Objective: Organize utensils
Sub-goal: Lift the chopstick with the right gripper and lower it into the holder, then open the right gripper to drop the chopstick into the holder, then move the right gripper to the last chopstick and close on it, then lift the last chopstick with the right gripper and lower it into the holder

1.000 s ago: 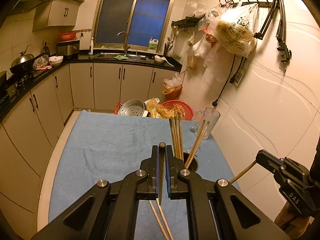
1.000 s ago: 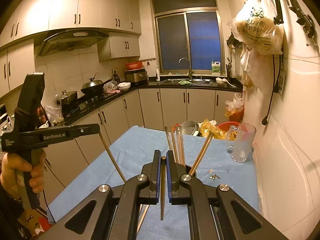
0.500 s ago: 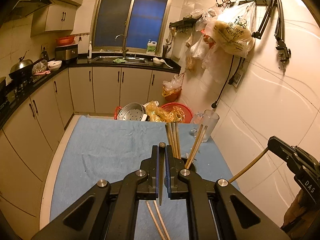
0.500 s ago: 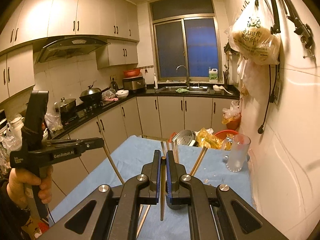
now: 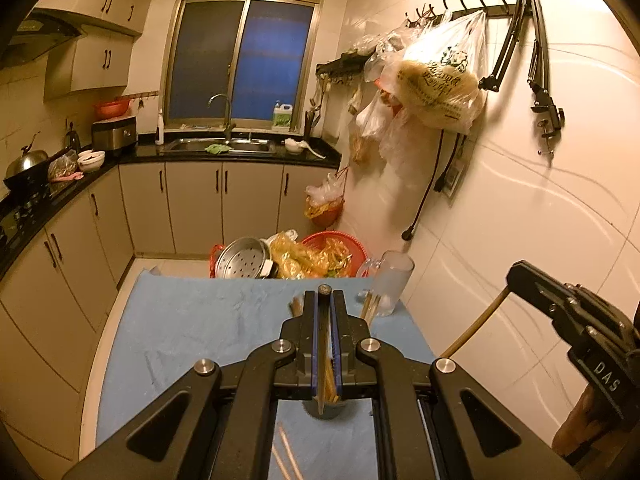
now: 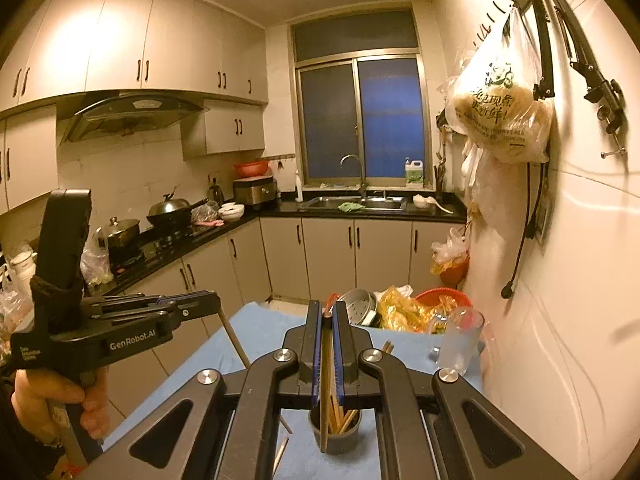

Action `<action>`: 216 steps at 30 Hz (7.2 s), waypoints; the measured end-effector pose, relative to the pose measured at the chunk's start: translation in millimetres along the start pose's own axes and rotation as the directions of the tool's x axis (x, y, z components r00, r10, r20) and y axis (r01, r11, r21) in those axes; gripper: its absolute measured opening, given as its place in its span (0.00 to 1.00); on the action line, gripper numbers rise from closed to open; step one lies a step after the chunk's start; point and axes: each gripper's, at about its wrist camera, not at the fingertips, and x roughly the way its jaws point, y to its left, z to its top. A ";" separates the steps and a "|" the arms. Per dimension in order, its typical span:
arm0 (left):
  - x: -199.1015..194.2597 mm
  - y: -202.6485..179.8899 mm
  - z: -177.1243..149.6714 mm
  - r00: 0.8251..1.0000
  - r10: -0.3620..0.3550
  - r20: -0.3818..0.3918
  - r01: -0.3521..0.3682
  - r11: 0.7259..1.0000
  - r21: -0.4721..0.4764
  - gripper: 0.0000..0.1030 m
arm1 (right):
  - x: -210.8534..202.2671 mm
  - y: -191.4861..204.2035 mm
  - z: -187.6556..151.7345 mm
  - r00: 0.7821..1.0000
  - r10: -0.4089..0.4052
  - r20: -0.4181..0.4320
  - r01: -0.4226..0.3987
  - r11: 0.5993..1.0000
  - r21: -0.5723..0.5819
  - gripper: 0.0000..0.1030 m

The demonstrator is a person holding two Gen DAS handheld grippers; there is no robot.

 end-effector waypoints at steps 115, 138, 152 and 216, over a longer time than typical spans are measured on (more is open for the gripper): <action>162.2 175.9 -220.8 0.821 -0.025 -0.570 -0.124 0.967 -0.221 0.08 | 270.3 56.7 -252.6 0.780 0.098 -0.618 -0.039 0.993 0.109 0.28; 182.5 145.7 -207.7 0.816 0.085 -0.572 -0.215 0.963 -0.164 0.06 | 196.7 54.4 -204.5 0.871 0.138 -0.472 -0.113 0.990 0.082 0.08; 54.9 94.6 -129.2 0.960 0.033 -0.277 -0.067 0.991 -0.116 0.06 | 88.3 34.2 -149.6 0.941 0.173 -0.291 -0.154 0.984 0.084 0.08; -10.0 0.8 -28.8 1.000 -0.005 -0.029 0.007 0.999 0.047 0.06 | 7.2 -2.0 -49.7 0.993 0.045 -0.112 -0.039 0.998 0.058 0.08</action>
